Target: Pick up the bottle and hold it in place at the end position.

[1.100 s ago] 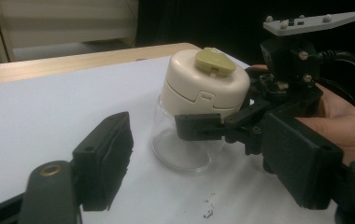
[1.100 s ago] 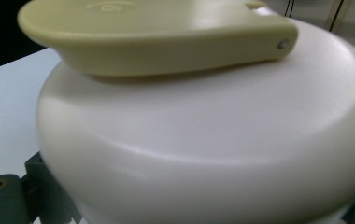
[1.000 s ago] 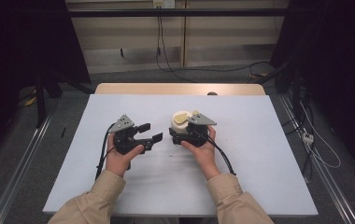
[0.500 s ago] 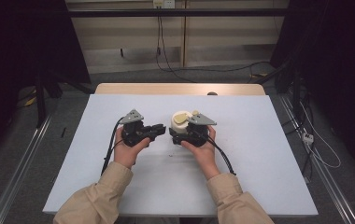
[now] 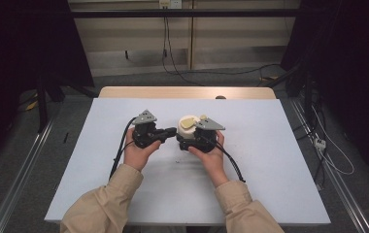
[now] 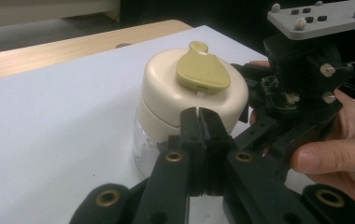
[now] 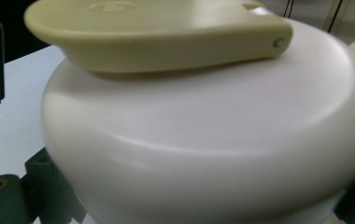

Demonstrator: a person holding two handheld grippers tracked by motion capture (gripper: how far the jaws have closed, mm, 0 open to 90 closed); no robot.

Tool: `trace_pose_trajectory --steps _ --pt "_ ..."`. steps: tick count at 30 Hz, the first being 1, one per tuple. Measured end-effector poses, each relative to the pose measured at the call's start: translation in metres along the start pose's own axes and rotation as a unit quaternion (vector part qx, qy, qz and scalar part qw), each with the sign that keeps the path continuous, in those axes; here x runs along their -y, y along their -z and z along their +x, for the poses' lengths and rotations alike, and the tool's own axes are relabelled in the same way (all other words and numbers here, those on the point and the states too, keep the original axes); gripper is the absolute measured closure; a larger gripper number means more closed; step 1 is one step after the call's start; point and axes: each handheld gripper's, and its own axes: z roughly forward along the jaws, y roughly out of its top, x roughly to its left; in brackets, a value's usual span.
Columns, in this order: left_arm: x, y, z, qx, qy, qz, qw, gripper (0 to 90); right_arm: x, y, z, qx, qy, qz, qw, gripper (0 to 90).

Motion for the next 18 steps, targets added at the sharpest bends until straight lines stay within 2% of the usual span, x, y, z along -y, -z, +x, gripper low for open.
trace_pose_trajectory --steps 18 --pt "-0.0076 -0.0089 -0.0030 0.004 0.003 0.005 1.0000 90.0 -0.0002 0.0005 0.0004 0.000 0.003 0.000 1.0000 5.8"
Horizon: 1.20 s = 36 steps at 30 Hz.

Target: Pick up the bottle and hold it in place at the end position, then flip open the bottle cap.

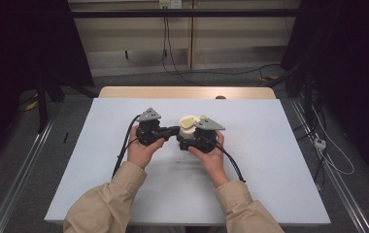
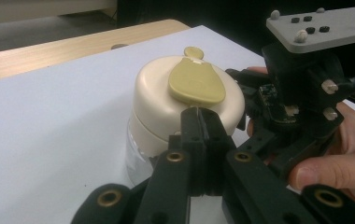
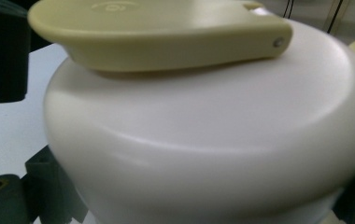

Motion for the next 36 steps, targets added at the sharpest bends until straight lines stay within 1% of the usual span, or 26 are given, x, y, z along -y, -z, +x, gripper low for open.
trace_pose_trajectory --steps 23,26,36 --pt "-0.0024 -0.0049 -0.0007 -0.003 -0.001 0.010 0.9999 90.0 -0.0002 -0.0002 -0.0002 -0.003 0.005 0.002 1.0000 5.9" --pt "-0.0021 -0.0050 -0.0005 -0.008 -0.003 0.010 0.9999 90.0 0.0000 -0.0003 -0.0002 -0.003 0.005 0.002 1.0000 6.0" --pt "-0.0021 -0.0054 0.0009 -0.010 -0.002 0.013 0.9999 90.0 0.0001 -0.0002 -0.0002 -0.003 0.007 0.003 1.0000 5.9"
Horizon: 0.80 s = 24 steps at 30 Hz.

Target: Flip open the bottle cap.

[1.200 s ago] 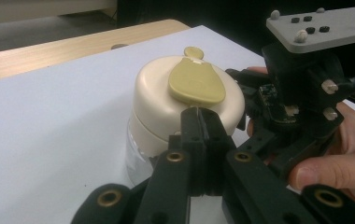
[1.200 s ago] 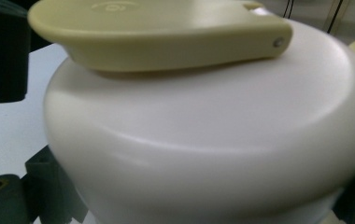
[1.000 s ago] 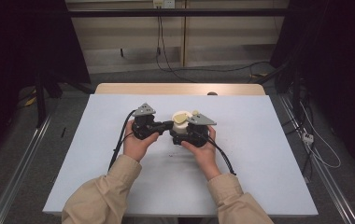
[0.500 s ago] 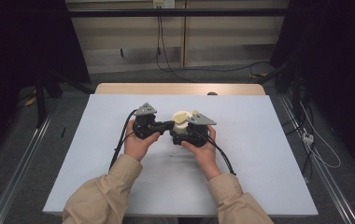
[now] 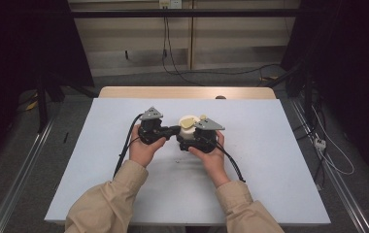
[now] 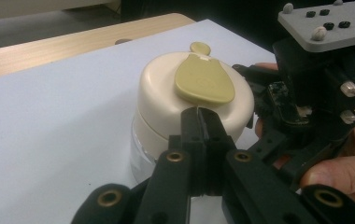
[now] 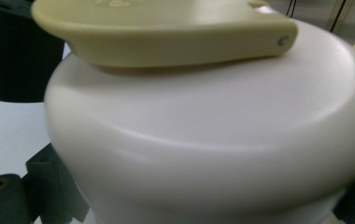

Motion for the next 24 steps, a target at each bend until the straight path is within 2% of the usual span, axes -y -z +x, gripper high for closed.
trace_pose_trajectory --steps 24 --pt "-0.0081 -0.0002 -0.0024 -0.001 -0.005 -0.001 1.0000 90.0 0.0003 -0.0003 0.0002 0.001 0.003 0.001 1.0000 5.9"
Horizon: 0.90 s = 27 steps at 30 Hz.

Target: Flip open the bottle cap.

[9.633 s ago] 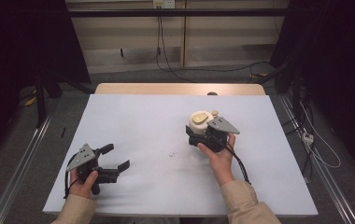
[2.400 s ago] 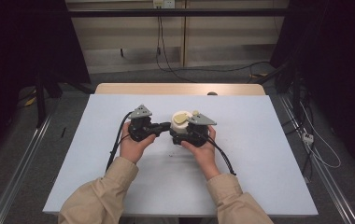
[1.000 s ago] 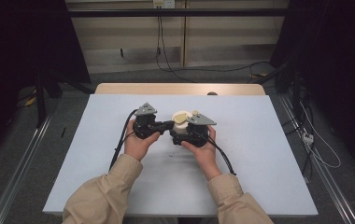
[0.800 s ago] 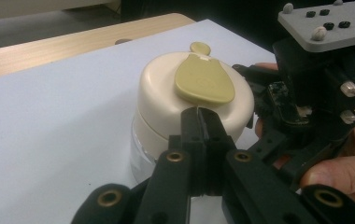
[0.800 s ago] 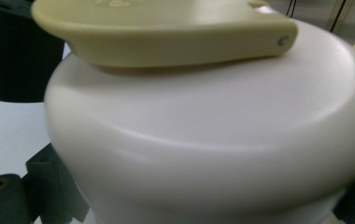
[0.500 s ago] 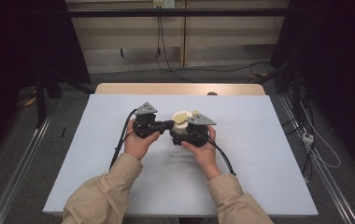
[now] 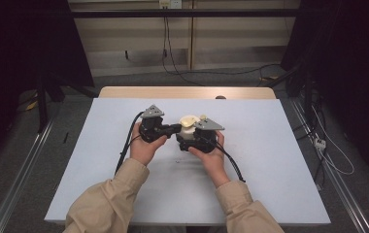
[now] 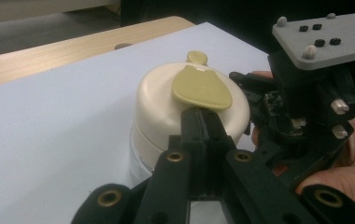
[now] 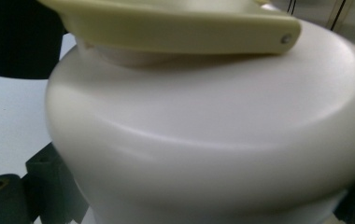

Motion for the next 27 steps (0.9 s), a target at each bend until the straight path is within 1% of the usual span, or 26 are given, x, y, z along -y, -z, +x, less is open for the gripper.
trace_pose_trajectory --steps 8,11,16,27 --pt "-0.0037 -0.0009 -0.0011 0.002 0.000 0.000 1.0000 90.0 0.0001 0.0000 0.0003 0.001 0.000 0.000 1.0000 5.9" --pt "-0.0063 -0.0007 -0.0019 0.000 -0.005 0.000 1.0000 90.0 0.0002 0.0001 0.0001 0.001 -0.001 0.000 1.0000 5.9" --pt "-0.0066 -0.0006 -0.0016 -0.001 -0.008 0.004 1.0000 90.0 0.0002 0.0000 0.0003 0.001 0.001 0.000 1.0000 5.8" --pt "-0.0098 -0.0004 -0.0021 0.000 -0.008 -0.001 1.0000 90.0 0.0002 -0.0002 0.0003 0.002 0.001 -0.001 1.0000 5.8"
